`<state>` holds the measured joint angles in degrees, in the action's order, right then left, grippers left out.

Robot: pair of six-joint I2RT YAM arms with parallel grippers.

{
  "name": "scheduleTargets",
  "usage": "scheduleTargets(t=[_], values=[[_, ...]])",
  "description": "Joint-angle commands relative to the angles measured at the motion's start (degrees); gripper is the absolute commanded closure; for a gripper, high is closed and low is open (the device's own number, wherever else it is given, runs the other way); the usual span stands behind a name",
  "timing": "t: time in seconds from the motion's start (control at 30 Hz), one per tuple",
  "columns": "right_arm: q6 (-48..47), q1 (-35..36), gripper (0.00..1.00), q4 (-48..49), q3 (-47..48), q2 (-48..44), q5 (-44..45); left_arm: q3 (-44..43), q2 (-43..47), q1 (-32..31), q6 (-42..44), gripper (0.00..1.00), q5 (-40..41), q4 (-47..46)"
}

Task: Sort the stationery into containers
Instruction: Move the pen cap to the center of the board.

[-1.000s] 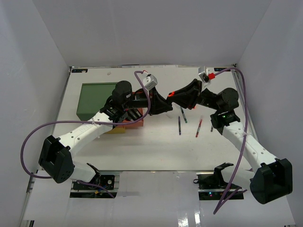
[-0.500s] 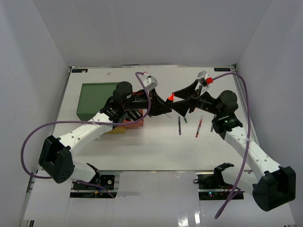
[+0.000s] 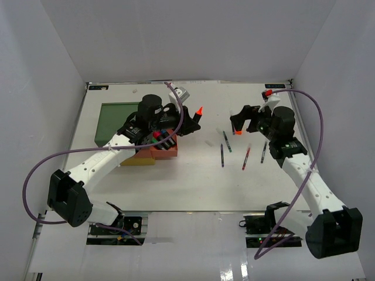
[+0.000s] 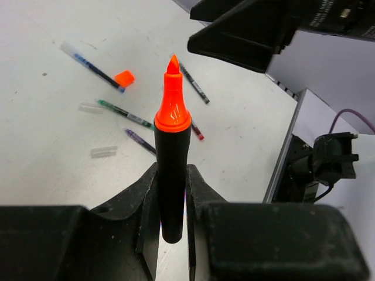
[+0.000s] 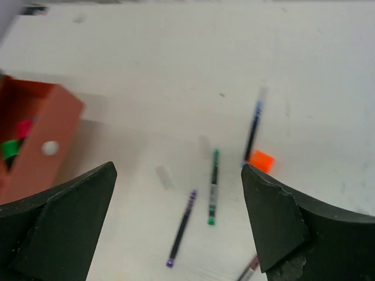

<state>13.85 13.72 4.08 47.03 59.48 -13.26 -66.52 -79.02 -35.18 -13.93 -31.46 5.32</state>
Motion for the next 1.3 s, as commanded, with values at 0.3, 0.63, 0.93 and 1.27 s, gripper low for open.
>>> scheduleTargets(t=[0.3, 0.63, 0.93, 1.27], values=[[-4.6, -2.1, 0.22, -9.7, 10.4, 26.4, 17.9, 2.0, 3.1, 0.2, 4.4, 1.00, 7.2, 5.8], [0.6, -1.8, 0.37, -8.8, 17.0, 38.9, 21.3, 2.9, 3.3, 0.2, 5.3, 1.00, 10.5, 6.1], [2.2, -0.9, 0.43, -9.1, 19.5, 44.4, 22.7, 3.0, 3.3, 0.2, 5.8, 1.00, 11.3, 6.3], [2.5, -0.4, 0.43, -8.8, 20.1, 47.4, 23.8, 3.1, 2.6, 0.2, 5.8, 1.00, 11.1, 6.4]])
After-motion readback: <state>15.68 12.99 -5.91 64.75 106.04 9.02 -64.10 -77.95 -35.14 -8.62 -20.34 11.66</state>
